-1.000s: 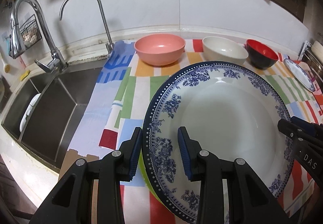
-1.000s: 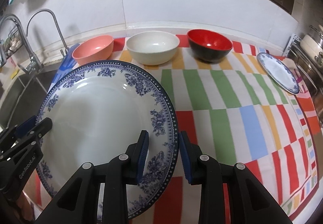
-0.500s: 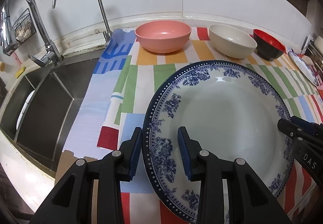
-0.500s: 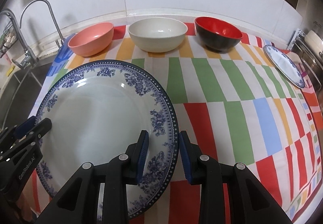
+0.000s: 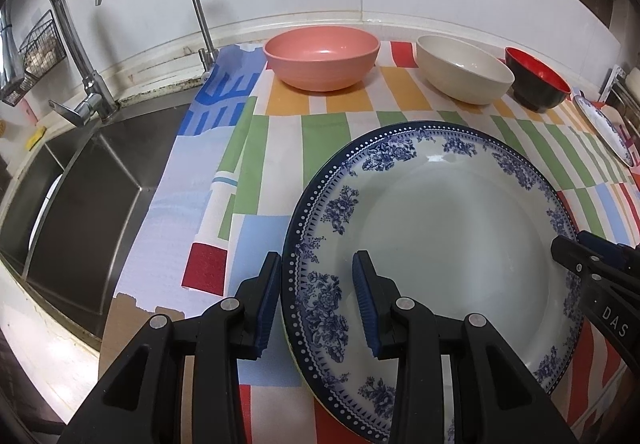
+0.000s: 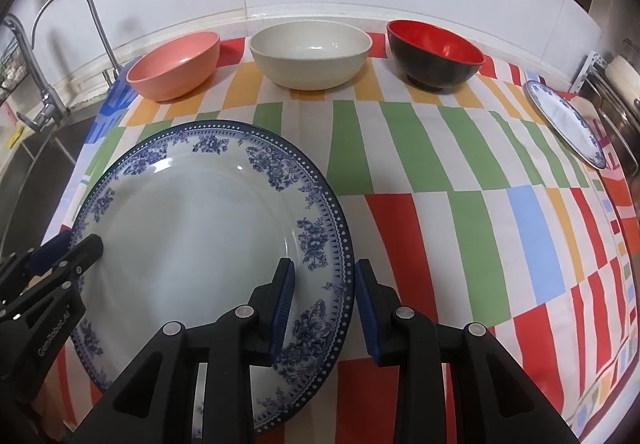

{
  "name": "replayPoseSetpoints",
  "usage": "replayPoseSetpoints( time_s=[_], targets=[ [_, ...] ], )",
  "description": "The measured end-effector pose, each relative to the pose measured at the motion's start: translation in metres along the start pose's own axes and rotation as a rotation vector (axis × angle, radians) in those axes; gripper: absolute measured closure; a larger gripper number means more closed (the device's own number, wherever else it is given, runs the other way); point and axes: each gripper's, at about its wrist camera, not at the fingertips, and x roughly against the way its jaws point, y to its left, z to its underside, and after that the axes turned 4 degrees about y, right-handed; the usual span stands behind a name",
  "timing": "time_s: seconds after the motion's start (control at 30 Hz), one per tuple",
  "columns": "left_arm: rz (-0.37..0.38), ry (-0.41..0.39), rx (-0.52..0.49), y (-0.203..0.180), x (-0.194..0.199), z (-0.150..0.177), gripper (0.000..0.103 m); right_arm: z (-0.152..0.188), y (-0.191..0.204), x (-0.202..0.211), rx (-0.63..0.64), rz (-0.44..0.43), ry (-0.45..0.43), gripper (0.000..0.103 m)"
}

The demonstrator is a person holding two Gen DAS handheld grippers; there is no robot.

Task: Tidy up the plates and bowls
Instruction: 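Lower the blue-and-white plate onto the green plate and open the right tool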

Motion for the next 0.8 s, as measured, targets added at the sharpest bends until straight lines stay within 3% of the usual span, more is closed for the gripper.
replayPoseSetpoints(
  time_s=[0.2, 0.37, 0.47, 0.6, 0.8],
  targets=[
    [-0.005, -0.005, -0.001, -0.002, 0.000, 0.001, 0.057, 0.000, 0.000, -0.003, 0.009, -0.016, 0.007, 0.069],
    [-0.010, -0.037, 0.010, -0.004, 0.010, -0.002, 0.040, 0.001, -0.005, 0.001, -0.002, -0.019, -0.003, 0.063],
    [0.001, -0.056, 0.007, -0.010, 0.018, -0.005, 0.037, 0.002, -0.012, 0.010, -0.027, -0.025, -0.045, 0.063],
    [0.023, -0.092, -0.018, -0.022, 0.030, -0.011, 0.035, 0.004, -0.023, 0.024, -0.055, -0.030, -0.127, 0.052],
    [0.061, -0.159, -0.061, -0.049, 0.049, -0.022, 0.031, 0.004, -0.041, 0.043, -0.048, 0.011, -0.198, 0.052]
  ],
)
